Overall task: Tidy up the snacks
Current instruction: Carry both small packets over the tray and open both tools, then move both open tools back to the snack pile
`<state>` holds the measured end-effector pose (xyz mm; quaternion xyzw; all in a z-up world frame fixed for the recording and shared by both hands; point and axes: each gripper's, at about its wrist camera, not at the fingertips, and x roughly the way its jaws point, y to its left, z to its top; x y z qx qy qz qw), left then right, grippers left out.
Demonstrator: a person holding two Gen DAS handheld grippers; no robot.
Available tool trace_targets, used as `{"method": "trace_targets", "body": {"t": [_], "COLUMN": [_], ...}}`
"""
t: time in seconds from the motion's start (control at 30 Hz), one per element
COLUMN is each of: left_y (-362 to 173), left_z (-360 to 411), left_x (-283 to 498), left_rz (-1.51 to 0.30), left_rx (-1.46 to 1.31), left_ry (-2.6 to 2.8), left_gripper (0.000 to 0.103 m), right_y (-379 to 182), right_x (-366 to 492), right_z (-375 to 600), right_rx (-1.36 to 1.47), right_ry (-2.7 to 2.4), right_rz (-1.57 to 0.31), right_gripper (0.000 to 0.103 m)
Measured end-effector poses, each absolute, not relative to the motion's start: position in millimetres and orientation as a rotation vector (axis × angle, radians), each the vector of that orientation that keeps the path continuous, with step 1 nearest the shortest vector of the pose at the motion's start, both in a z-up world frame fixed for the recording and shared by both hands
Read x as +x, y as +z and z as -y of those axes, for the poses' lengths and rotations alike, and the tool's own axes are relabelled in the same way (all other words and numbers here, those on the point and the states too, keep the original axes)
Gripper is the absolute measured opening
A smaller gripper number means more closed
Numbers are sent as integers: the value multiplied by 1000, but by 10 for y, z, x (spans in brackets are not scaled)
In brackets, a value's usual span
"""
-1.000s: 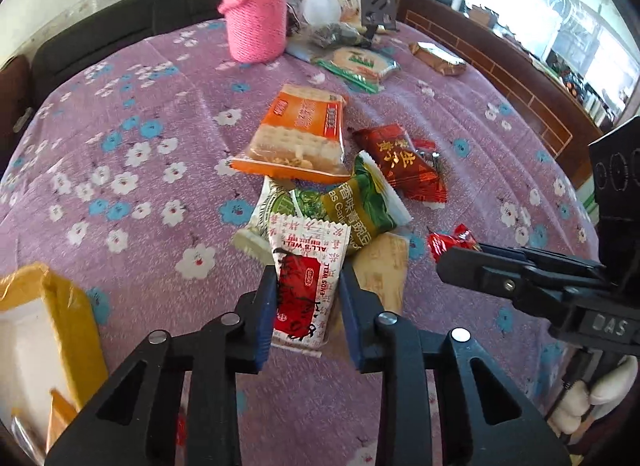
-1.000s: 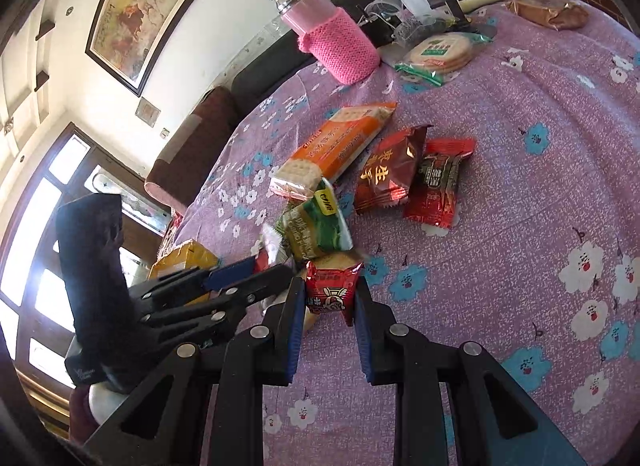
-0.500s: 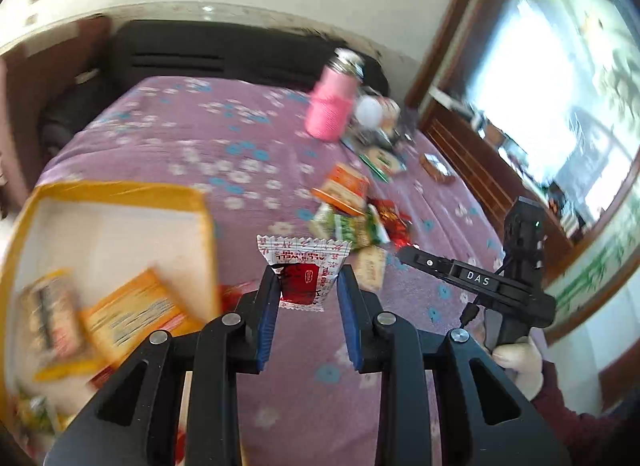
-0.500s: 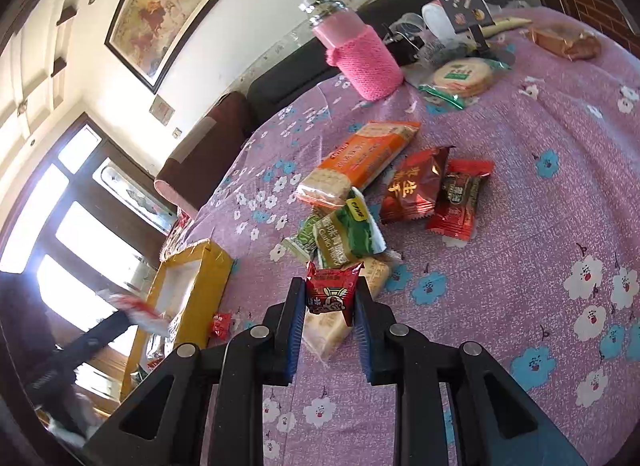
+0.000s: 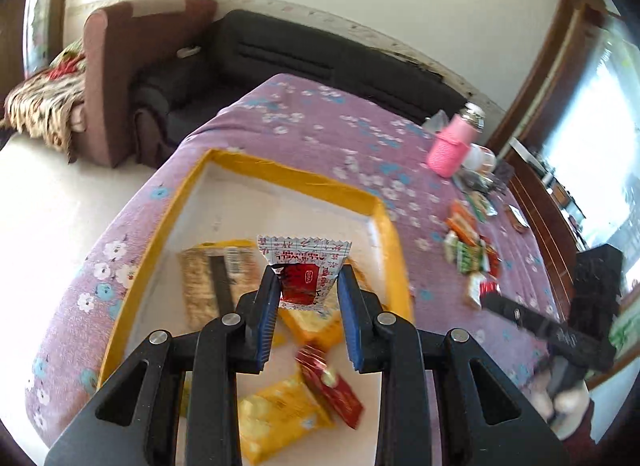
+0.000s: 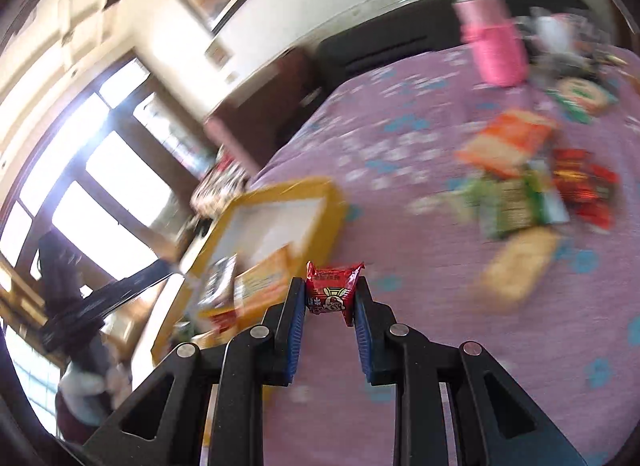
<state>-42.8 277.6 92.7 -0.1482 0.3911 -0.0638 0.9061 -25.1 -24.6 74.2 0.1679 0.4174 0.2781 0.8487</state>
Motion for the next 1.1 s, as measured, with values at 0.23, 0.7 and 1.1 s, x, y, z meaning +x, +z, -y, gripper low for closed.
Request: {"method": "trace_targets", "body": {"t": [0.23,0.7,1.1], "left_y": [689,666,1108], "left_z": [-3083,-3173,-2881], "left_x": [-69,38,-651], "left_rz": [-870,-867,-731], "left_rx": [-409,-478,-532], "left_ry": [-101,-120,-217], "left_gripper": [27,47,54], "right_y": [636,496,706], "right_x": [-190,-124,33], "right_z": [-671,-1069,-12], "right_rx": [227,158,251], "right_ry": [679,650,428], "right_rz": [-993,-1038,-945], "right_gripper": [23,36,41]}}
